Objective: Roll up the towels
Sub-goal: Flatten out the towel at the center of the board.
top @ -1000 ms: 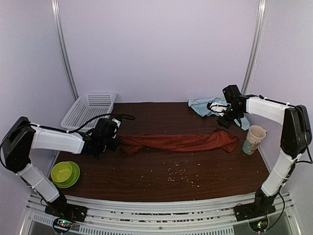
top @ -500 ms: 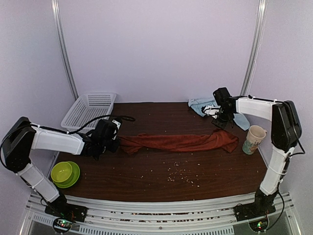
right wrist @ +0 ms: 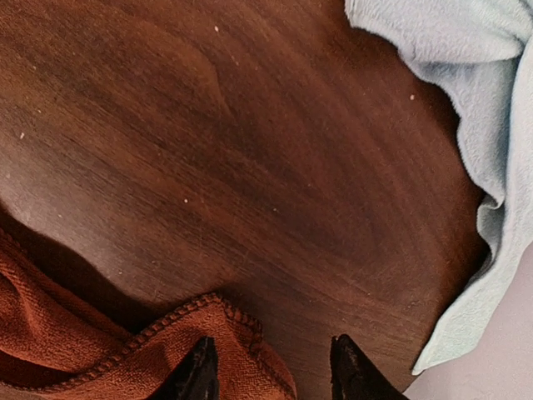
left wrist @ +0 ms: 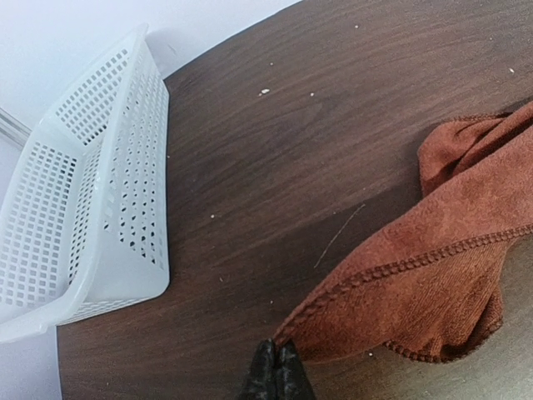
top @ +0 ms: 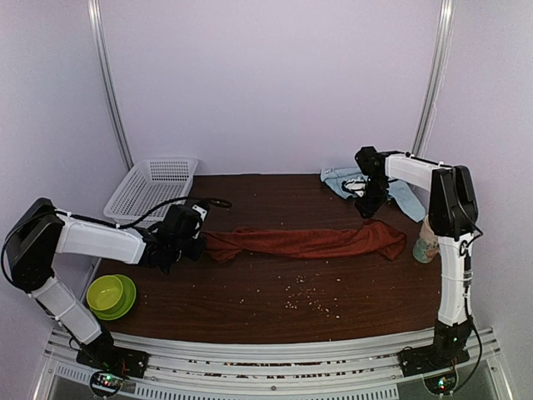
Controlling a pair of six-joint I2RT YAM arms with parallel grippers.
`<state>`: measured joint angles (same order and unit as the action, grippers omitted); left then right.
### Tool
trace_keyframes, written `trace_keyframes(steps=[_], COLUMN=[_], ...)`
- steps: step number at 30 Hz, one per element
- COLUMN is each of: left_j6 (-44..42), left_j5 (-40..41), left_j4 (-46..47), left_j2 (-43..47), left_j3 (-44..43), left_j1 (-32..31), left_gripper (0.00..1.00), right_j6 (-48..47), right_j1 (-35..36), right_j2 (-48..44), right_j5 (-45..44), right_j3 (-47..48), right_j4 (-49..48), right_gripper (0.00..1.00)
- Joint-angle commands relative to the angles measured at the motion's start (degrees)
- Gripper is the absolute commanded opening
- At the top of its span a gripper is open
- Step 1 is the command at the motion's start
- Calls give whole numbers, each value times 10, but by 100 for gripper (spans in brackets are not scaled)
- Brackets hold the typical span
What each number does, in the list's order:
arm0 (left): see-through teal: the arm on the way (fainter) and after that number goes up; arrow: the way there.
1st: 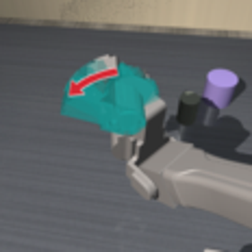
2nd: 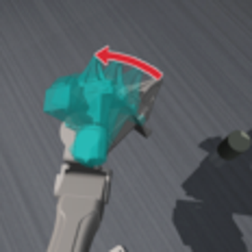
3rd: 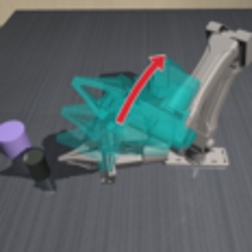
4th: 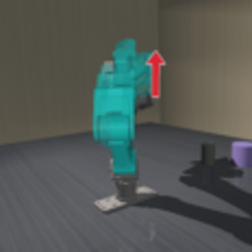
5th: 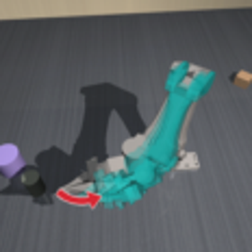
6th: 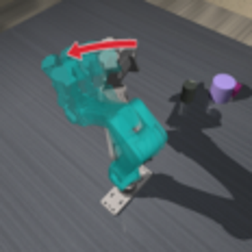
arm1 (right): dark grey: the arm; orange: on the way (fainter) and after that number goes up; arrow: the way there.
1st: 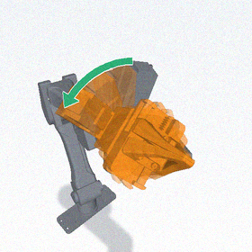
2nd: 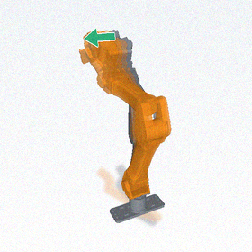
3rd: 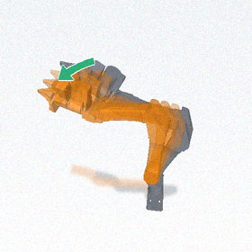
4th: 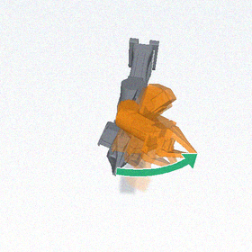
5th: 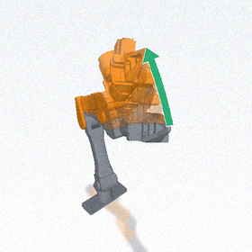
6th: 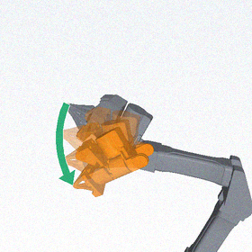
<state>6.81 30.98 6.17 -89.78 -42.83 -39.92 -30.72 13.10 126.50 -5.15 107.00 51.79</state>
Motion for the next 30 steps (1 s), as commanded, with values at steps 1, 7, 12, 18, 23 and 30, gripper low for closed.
trace_keyframes(steps=[1,7,12,18,23,30], left_j6=[0,-3,-5,-6,-6,-8], left_j5=[15,28,33,36,37,36], left_j4=[22,20,19,22,26,30], left_j2=[-16,-33,-37,-45,-49,-57], left_j3=[-9,-20,-22,-22,-20,-22], left_j1=[-8,-17,-21,-23,-24,-25], left_gripper=[0,0,0,0,0,0], right_j6=[47,74,84,93,94,92], right_j1=[-15,-24,-28,-31,-31,-31], right_j2=[21,55,73,74,69,64], right_j5=[33,78,112,149,145,131], right_j3=[19,41,59,80,85,81], right_j4=[33,52,67,78,89,95], right_gripper=[46,44,40,37,29,22])
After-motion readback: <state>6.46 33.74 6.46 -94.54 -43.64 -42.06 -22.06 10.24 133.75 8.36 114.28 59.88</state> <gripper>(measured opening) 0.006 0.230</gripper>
